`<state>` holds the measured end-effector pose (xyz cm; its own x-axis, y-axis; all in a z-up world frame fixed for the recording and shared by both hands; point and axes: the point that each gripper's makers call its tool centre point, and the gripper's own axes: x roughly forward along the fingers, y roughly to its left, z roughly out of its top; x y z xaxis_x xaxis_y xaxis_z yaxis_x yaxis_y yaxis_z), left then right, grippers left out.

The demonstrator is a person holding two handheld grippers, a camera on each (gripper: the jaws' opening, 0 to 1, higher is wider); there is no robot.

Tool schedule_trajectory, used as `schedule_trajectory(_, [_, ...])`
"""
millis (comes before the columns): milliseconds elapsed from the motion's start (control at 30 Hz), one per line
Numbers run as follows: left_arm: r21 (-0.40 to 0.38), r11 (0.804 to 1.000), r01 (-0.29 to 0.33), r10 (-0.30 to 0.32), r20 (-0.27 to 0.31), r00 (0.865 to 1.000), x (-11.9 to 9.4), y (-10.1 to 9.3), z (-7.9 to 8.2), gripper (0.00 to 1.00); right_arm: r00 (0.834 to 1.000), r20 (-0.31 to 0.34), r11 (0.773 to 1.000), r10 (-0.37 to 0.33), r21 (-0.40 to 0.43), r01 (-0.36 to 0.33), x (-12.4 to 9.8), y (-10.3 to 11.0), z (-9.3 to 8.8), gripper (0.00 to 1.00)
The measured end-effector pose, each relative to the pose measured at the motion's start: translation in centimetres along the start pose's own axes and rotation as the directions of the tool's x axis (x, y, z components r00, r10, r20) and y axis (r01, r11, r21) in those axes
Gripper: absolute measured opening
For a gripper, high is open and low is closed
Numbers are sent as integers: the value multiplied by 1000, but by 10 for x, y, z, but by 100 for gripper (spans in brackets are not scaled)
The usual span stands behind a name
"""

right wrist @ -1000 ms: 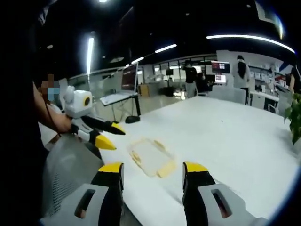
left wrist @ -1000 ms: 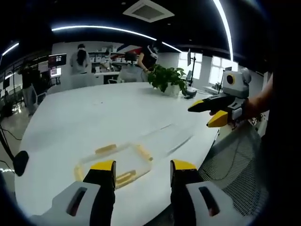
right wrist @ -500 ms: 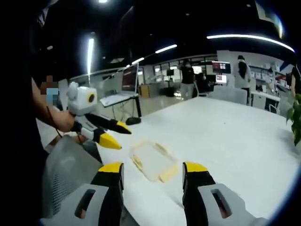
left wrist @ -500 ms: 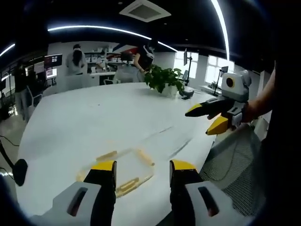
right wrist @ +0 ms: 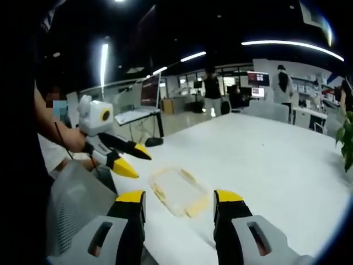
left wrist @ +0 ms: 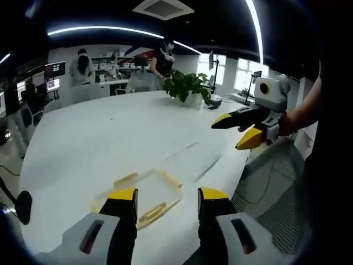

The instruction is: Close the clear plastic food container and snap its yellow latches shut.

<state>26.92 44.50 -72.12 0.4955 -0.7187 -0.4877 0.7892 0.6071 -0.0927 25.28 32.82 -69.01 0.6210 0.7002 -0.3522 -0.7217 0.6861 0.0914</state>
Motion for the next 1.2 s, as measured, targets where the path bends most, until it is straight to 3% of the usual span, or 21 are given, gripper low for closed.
schedule_trajectory(633, [20, 999, 35, -34, -27, 999, 0, 9, -4, 42, 1000, -18, 1000, 6, -3, -7, 15, 0, 0, 48])
schedule_trajectory(1200, [33, 998, 52, -50, -76, 996, -3, 29, -18, 42, 998, -61, 999, 22, -23, -23, 31, -4, -7, 51])
